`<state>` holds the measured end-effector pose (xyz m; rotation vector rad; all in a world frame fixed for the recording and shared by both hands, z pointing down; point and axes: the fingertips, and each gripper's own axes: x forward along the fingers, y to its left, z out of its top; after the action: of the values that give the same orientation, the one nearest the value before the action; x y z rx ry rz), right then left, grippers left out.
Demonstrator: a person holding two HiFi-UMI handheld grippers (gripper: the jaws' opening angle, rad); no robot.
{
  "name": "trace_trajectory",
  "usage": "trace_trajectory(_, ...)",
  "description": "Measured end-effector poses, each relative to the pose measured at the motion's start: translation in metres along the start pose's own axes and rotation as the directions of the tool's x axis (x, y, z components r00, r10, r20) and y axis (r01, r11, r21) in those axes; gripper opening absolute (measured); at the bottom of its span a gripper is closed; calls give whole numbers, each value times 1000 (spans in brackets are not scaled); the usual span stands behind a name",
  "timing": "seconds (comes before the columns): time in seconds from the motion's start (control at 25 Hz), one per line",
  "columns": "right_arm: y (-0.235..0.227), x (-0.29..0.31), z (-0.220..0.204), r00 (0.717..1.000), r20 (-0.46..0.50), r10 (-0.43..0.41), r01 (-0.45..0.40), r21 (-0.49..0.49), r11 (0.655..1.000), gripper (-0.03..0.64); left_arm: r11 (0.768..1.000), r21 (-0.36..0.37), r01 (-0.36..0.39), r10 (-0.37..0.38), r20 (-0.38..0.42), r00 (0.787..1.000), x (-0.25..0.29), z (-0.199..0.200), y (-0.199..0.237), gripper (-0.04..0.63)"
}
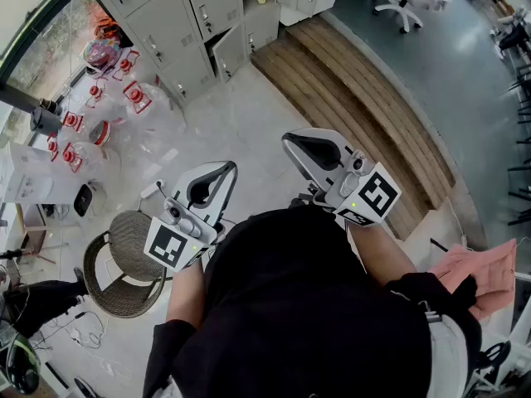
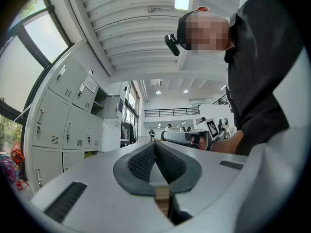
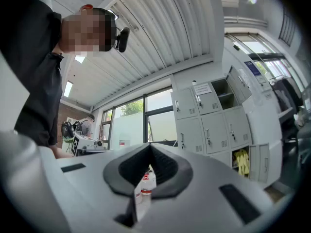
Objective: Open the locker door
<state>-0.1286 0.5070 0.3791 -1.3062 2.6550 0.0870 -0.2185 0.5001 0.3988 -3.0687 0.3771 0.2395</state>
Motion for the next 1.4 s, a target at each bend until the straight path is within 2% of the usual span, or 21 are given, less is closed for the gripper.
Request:
trace_trajectory(0.2,16,6,0,1000,0,5,-5,30,1000,8,997,-46,54,-55,-8,998,0,0,-2,11)
trace_trajectory(0.32,22,7,0,1000,-6,-1,1,25,1000,8,993,-63,99,-98,25,995,5,10,-3,11)
trace_trajectory(0.48,24,7,-13,999,-39,-27,29,52,998,8,991,-91,103,-101,31,994,1,1,2,11)
trace_trajectory(0.76,43,12,-26,998,-55,11,-6,97,995,9,975,-175,138,-134,37,990,-2,-22,-4,11)
trace_trajectory(1.04,47,32,-48,990,-127,53,-39,111,993,9,973,-217,82,-70,65,995,-18,-32,7,11)
trace_trajectory(1.16,45,43,-49,990,-117,76,-60,135,989,9,972,-227,59,-49,50,998,-22,-35,14,11)
trace_trajectory(1.4,14,64,-40,992,-63,108,-99,127,987,9,983,-186,7,-4,16,1000,-8,-30,43,11)
